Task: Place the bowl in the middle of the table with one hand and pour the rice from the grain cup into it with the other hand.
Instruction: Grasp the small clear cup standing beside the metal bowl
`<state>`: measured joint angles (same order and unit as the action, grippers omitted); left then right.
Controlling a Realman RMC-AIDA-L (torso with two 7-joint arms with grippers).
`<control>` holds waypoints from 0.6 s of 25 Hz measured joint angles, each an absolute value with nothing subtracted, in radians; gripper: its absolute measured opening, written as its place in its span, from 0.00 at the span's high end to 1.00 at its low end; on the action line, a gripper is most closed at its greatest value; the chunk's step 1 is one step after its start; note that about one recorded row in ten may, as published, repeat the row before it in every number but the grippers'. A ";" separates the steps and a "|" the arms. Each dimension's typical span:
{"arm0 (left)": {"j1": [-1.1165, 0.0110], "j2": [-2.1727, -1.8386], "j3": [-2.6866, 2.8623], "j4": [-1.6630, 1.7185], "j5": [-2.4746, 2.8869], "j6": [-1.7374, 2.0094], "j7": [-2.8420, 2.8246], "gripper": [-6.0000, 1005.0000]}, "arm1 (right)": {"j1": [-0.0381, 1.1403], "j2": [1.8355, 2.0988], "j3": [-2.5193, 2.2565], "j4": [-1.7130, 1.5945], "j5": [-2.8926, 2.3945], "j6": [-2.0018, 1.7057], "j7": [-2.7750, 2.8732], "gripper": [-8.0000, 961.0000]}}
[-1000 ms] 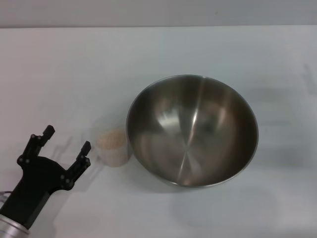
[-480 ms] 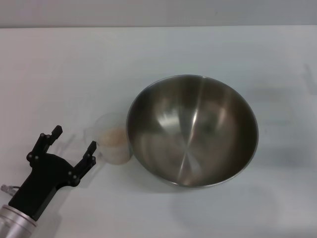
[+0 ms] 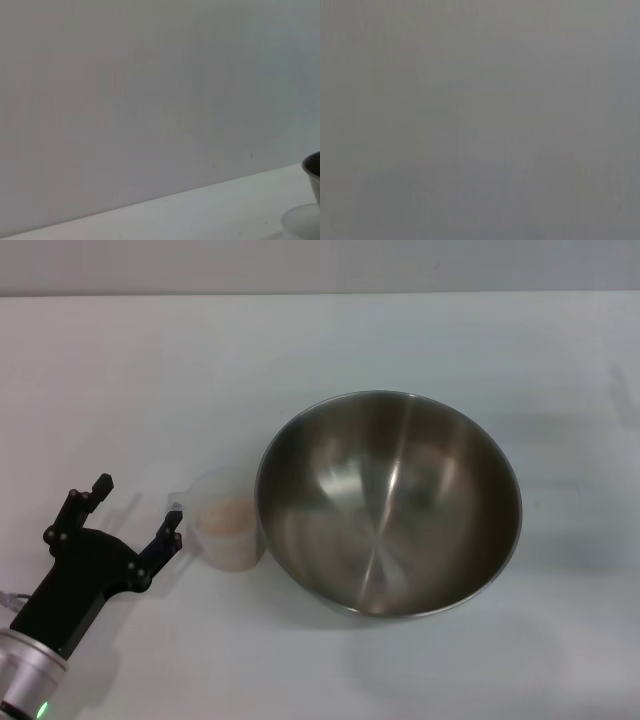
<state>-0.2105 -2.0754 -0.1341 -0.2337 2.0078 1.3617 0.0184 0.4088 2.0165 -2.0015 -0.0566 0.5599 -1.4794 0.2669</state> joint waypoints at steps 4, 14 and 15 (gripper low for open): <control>-0.231 -2.075 -0.145 -0.233 2.008 1.333 0.018 0.16 | 0.416 2.016 -2.001 -0.056 0.560 -1.474 0.267 0.39; -0.255 -2.077 -0.199 -0.233 2.008 1.296 0.018 0.16 | 0.439 2.014 -2.001 -0.049 0.560 -1.450 0.267 0.39; -0.258 -2.077 -0.203 -0.233 2.008 1.292 0.018 0.16 | 0.443 2.014 -2.001 -0.049 0.560 -1.445 0.267 0.39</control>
